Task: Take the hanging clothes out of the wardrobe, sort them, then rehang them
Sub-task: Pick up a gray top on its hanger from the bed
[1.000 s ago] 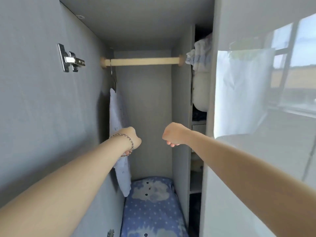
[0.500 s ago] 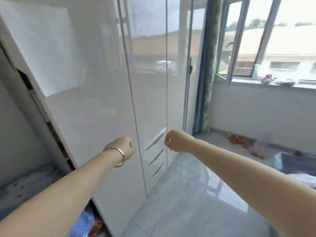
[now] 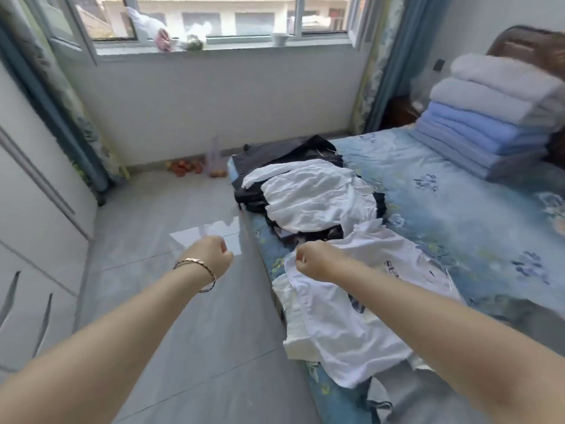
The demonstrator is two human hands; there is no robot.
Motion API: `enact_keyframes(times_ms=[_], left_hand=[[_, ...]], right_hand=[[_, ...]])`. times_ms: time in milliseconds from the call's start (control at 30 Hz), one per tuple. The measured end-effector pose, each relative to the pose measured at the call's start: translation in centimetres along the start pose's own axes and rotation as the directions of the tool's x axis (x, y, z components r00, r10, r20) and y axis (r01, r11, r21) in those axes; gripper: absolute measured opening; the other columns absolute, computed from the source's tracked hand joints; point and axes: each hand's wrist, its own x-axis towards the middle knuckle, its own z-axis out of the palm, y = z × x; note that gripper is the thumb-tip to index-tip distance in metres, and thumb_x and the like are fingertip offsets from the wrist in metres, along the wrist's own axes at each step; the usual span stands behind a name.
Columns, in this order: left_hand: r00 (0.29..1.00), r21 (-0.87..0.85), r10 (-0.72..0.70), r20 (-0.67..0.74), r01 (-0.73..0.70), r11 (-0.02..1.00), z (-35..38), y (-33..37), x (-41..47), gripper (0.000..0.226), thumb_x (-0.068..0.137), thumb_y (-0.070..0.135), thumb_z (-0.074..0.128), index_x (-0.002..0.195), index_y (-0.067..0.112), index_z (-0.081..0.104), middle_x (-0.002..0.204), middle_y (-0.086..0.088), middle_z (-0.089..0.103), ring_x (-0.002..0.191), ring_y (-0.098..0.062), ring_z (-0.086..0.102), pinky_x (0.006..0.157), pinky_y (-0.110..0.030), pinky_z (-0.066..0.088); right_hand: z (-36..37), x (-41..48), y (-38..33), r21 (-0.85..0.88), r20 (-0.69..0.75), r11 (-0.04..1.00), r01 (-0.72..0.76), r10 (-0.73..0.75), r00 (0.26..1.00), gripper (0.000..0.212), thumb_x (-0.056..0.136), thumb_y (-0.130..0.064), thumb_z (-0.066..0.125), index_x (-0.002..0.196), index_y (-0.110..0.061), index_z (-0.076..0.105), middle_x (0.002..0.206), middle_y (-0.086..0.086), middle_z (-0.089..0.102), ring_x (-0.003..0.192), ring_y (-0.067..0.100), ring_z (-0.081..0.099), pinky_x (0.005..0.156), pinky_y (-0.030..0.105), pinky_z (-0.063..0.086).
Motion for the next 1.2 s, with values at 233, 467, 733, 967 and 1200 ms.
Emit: enact_keyframes(times_ms=[233, 467, 733, 967, 1200], left_hand=[[0.919, 0.095, 0.325, 0.223, -0.353, 0.931, 10.1, 13.5, -1.4, 0.014, 0.09, 0.02, 0.043, 0.085, 0.015, 0.055, 0.088, -0.005, 0.057, 0.077, -0.025, 0.052, 0.068, -0.027, 0.043], [0.818, 0.109, 0.443, 0.367, -0.511, 0.853, 21.2, 25.6, -3.9, 0.021, 0.094, 0.021, 0.038, 0.091, 0.013, 0.058, 0.088, -0.007, 0.058, 0.075, -0.026, 0.055, 0.065, -0.028, 0.044], [0.78, 0.126, 0.425, 0.459, -0.531, 0.838, 35.1, 36.2, -2.9, 0.016, 0.091, 0.015, 0.038, 0.088, 0.017, 0.053, 0.088, -0.005, 0.059, 0.078, -0.025, 0.056, 0.061, -0.026, 0.042], [0.768, 0.153, 0.413, 0.489, -0.542, 0.826, 45.7, 40.6, -0.1, 0.023, 0.092, 0.015, 0.041, 0.107, 0.02, 0.058, 0.107, -0.002, 0.063, 0.087, -0.023, 0.053, 0.071, -0.026, 0.042], [0.762, 0.188, 0.367, 0.534, -0.53, 0.827, 51.5, 41.9, 1.2, 0.024, 0.094, 0.017, 0.039, 0.106, 0.02, 0.059, 0.107, -0.001, 0.063, 0.081, -0.019, 0.047, 0.069, -0.024, 0.04]], right_hand=[[6.6, -10.2, 17.5, 0.196, 0.073, 0.843, -0.5, 0.496, 0.865, 0.026, 0.087, -0.014, 0.043, 0.062, -0.016, 0.05, 0.079, 0.009, 0.057, 0.079, 0.027, 0.054, 0.062, 0.027, 0.037], [13.3, -18.3, 32.6, 0.328, 0.161, 0.56, -0.761, 0.76, 0.629, 0.023, 0.089, -0.016, 0.044, 0.1, -0.013, 0.065, 0.117, 0.012, 0.064, 0.111, 0.029, 0.059, 0.089, 0.032, 0.046], [20.2, -19.0, 48.2, 0.307, 0.28, 0.361, -0.881, 0.85, 0.446, 0.029, 0.09, -0.017, 0.047, 0.114, -0.009, 0.063, 0.124, 0.013, 0.06, 0.117, 0.031, 0.055, 0.095, 0.035, 0.047], [28.4, -17.3, 58.4, 0.221, 0.366, 0.172, -0.96, 0.898, 0.245, 0.041, 0.091, -0.018, 0.049, 0.13, -0.005, 0.047, 0.137, 0.014, 0.042, 0.128, 0.029, 0.043, 0.103, 0.032, 0.038], [34.6, -17.9, 62.9, 0.225, 0.505, -0.011, -0.974, 0.857, 0.107, 0.05, 0.091, -0.016, 0.049, 0.137, -0.003, 0.033, 0.142, 0.014, 0.04, 0.13, 0.031, 0.042, 0.105, 0.036, 0.036]])
